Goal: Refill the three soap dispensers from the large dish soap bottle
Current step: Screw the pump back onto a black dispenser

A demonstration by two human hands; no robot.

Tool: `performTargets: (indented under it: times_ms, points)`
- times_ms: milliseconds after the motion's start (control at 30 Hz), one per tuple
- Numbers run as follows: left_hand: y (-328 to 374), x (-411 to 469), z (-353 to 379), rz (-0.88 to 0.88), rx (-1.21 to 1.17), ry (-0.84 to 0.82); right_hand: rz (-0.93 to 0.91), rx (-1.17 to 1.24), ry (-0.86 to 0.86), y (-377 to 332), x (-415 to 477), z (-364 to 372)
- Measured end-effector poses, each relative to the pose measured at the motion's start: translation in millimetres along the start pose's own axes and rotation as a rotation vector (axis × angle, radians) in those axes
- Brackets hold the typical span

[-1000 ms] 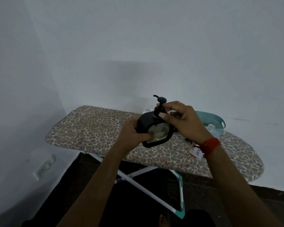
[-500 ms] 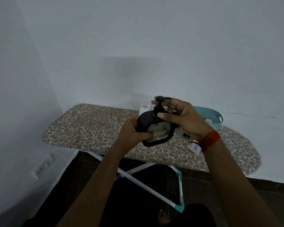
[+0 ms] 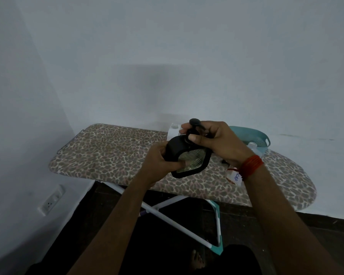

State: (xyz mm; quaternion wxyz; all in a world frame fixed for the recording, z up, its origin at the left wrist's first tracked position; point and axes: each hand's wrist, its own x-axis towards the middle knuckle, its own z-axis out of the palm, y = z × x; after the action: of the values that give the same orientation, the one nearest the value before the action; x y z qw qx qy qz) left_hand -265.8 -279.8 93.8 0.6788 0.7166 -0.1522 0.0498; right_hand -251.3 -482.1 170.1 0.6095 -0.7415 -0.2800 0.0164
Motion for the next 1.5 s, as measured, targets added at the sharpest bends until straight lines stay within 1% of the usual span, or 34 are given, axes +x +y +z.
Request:
performTargets:
  times_ms: [67, 133, 233, 367, 467, 533, 633, 700, 733, 767, 833, 900, 1000, 1100, 1167, 1233, 1300, 1400, 1500]
  points:
    - [-1.3, 0.7, -2.2, 0.005, -0.008, -0.003, -0.008, 0.017, -0.013, 1.2, 1.5, -2.3]
    - [-1.5, 1.6, -0.7, 0.009, -0.043, 0.022, -0.034, 0.031, 0.045, 2.1, 6.1, 3.1]
    - [-2.1, 2.0, 5.2, 0.036, -0.081, 0.068, -0.058, -0.029, 0.195, 5.2, 13.8, 15.0]
    - [-2.9, 5.8, 8.5, 0.052, -0.092, 0.102, -0.065, -0.255, 0.439, 6.5, 18.7, 29.5]
    - [-3.4, 8.3, 8.2, 0.043, -0.120, 0.092, -0.097, -0.356, 0.584, 3.0, 16.3, 41.5]
    - [-2.8, 9.4, 7.9, 0.049, -0.115, 0.087, -0.088, -0.372, 0.631, 1.5, 15.4, 45.5]
    - [-2.3, 10.3, 7.3, 0.073, -0.090, 0.089, -0.083, -0.403, 0.653, 3.5, 15.1, 49.1]
    - [-3.5, 10.3, 6.1, 0.085, -0.065, 0.094, -0.092, -0.423, 0.631, 5.5, 15.7, 45.8]
    - [-3.6, 9.8, 5.1, 0.090, -0.054, 0.096, -0.087, -0.423, 0.586, 7.3, 16.7, 40.8]
    - [-3.1, 9.2, 3.9, 0.093, -0.056, 0.094, -0.077, -0.400, 0.509, 9.5, 17.6, 33.6]
    - [-1.6, 6.7, -1.2, 0.091, -0.102, 0.077, -0.060, -0.346, 0.289, 12.4, 18.5, 15.8]
    - [-0.2, 4.3, -8.5, 0.089, -0.144, 0.037, -0.015, -0.352, 0.079, 14.7, 18.2, 0.5]
    - [-1.6, 5.8, -18.7, 0.059, -0.143, -0.021, 0.039, -0.382, -0.085, 14.7, 20.7, -10.5]
    - [-3.4, 8.9, -26.4, 0.034, -0.142, -0.083, 0.001, -0.416, -0.223, 10.8, 27.7, -14.2]
    - [-5.2, 10.3, -31.3, 0.041, -0.148, -0.106, -0.042, -0.473, -0.238, 9.2, 30.2, -12.9]
    - [-10.3, 12.4, -35.4, 0.049, -0.143, -0.115, -0.065, -0.502, -0.209, 11.9, 32.5, -10.2]
    - [-15.8, 14.4, -37.4, 0.066, -0.074, -0.086, -0.049, -0.540, -0.204, 22.8, 38.9, -7.9]
    - [-25.8, 16.7, -37.7, 0.102, 0.098, 0.057, -0.027, -0.664, -0.186, 38.9, 53.6, -2.3]
    - [-46.1, 20.1, -40.5, 0.105, 0.216, 0.220, -0.021, -0.663, -0.102, 54.2, 64.9, 3.8]
